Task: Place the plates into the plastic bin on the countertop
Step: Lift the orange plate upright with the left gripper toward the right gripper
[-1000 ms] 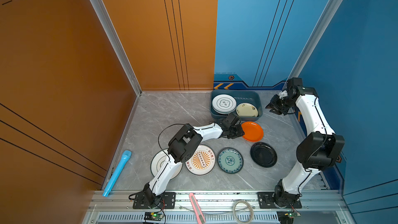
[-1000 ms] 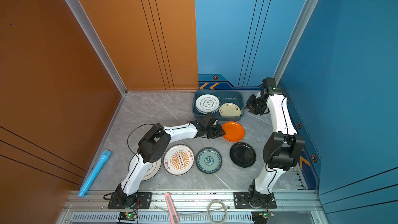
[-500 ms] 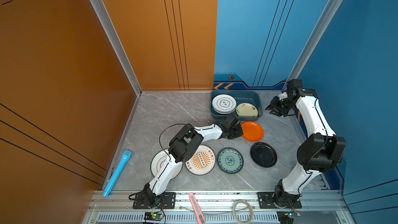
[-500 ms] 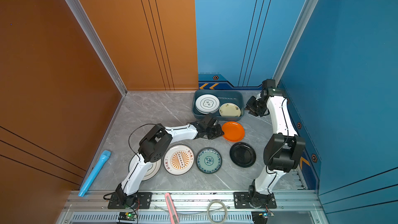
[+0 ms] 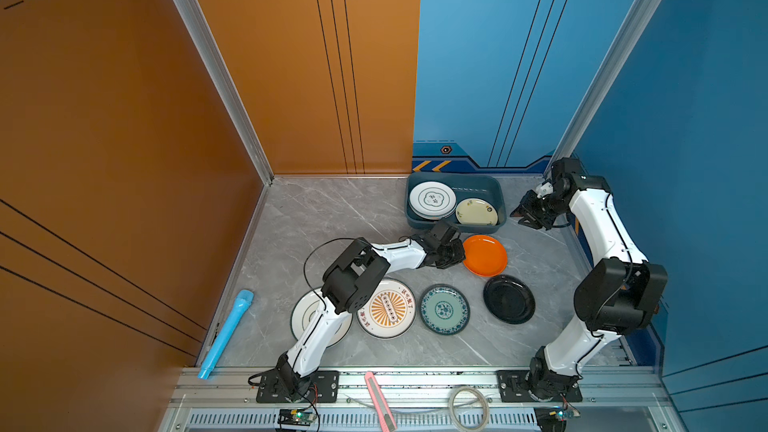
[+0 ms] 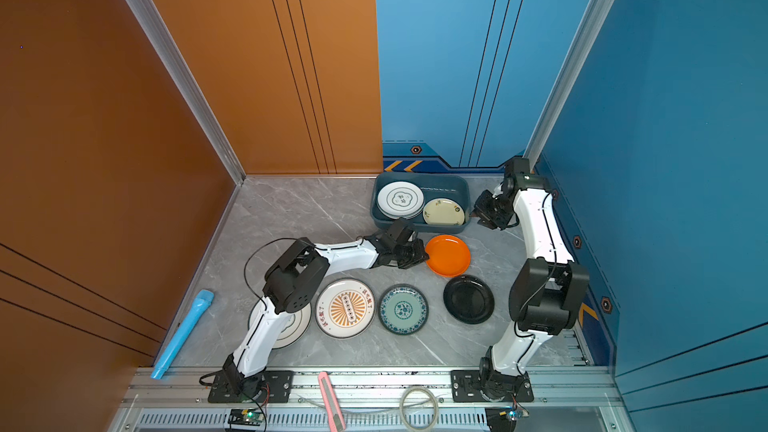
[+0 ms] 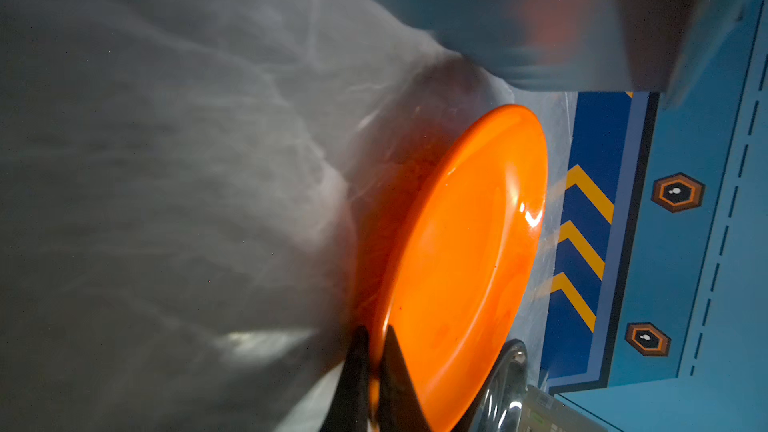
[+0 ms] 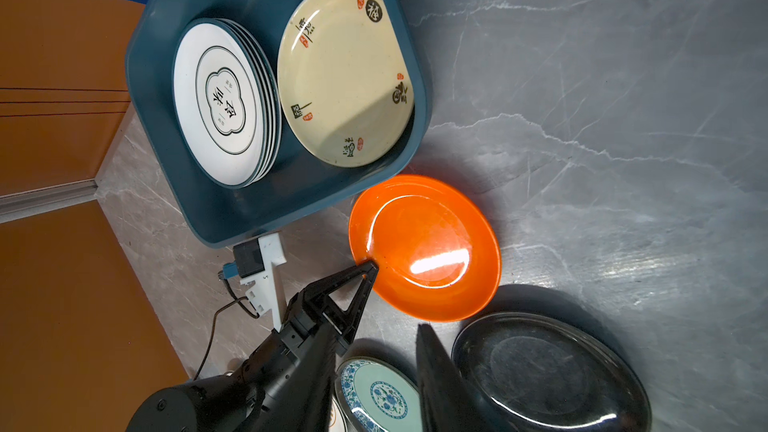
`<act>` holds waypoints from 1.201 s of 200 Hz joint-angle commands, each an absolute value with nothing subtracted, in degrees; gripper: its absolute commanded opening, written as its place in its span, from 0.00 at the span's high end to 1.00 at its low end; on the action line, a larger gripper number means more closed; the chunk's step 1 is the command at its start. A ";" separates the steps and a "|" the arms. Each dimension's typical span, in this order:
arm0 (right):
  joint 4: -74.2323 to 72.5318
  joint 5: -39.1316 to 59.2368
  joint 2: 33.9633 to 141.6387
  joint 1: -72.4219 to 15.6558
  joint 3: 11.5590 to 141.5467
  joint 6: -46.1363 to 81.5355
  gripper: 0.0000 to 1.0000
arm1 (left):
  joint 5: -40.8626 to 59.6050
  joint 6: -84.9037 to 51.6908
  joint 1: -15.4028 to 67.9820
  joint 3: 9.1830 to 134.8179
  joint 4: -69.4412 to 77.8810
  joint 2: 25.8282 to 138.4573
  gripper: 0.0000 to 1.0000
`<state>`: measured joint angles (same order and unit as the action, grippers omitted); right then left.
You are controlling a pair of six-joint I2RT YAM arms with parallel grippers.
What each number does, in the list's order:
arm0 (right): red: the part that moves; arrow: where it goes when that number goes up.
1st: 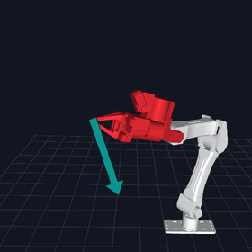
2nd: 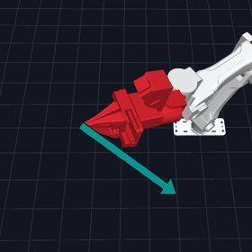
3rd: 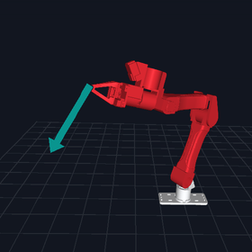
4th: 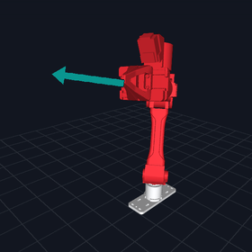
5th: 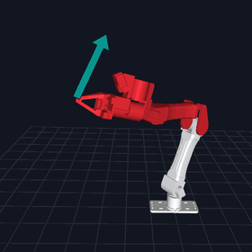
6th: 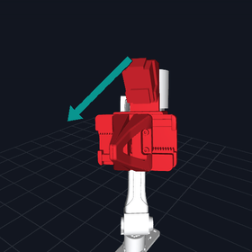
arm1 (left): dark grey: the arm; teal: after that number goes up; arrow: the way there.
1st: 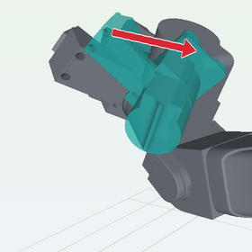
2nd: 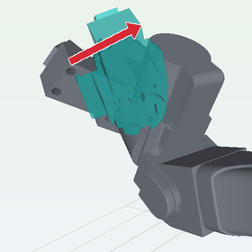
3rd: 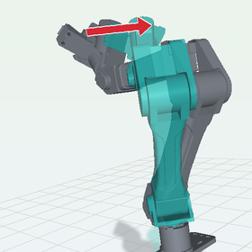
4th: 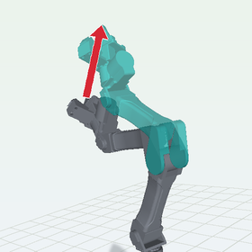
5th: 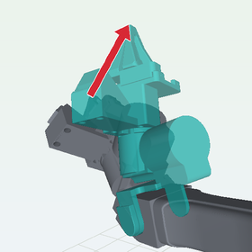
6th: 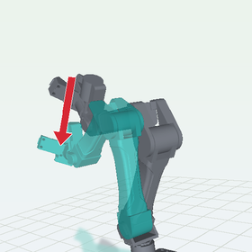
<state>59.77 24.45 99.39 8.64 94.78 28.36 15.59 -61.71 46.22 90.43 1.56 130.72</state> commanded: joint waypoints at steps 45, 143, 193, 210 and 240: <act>54.04 32.99 100.63 6.87 95.49 28.74 0.52 | 15.70 -57.56 39.35 77.92 -1.80 115.72 1.00; 47.52 45.73 113.68 -3.87 110.17 27.98 0.26 | 29.72 -53.26 30.74 75.14 -6.31 100.26 1.00; 44.06 50.12 117.71 -6.07 113.77 29.58 0.27 | 32.20 -52.78 25.46 79.16 -8.99 101.23 1.00; 43.03 51.26 118.46 -6.68 113.98 30.38 0.27 | 33.42 -52.43 24.64 81.91 -10.12 102.80 1.00; 42.03 52.62 120.40 -8.05 113.91 30.93 0.28 | 34.88 -52.03 24.02 86.39 -12.34 105.84 1.00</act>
<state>44.16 49.87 118.37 -6.83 112.44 29.82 31.24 -53.41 24.32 82.63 -9.93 103.44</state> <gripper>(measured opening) 0.723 0.071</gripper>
